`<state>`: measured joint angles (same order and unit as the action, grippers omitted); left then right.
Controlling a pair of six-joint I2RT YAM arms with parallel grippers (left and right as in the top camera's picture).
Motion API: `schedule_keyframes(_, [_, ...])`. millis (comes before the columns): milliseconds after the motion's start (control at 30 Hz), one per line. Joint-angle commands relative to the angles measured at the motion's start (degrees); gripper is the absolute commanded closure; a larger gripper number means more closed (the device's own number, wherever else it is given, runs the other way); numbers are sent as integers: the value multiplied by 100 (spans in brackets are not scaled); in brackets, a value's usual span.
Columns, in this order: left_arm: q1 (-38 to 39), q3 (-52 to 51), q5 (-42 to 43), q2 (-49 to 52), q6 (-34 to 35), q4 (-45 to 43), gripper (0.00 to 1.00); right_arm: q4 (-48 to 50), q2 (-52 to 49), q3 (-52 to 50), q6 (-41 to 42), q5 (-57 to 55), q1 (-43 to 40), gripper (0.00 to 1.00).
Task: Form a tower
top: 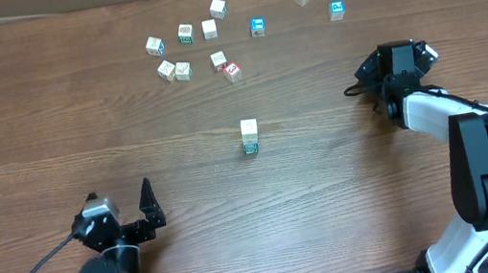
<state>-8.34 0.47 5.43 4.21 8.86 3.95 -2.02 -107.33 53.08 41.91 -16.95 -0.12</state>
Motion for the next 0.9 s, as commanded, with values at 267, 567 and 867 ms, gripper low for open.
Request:
schedule_keyframes(267, [354,-17,-223,-402,-461,33,1,-195,-328,-282,116,179,-66,0])
schedule_keyframes(567, [354,-17,-227,-396,-461,35,1,-195,-328,-282,116,179,-66,0])
schedule_keyframes(867, [354,-17,-227,-396,-461,33,0,-195,-328,-282,116,179,-66,0])
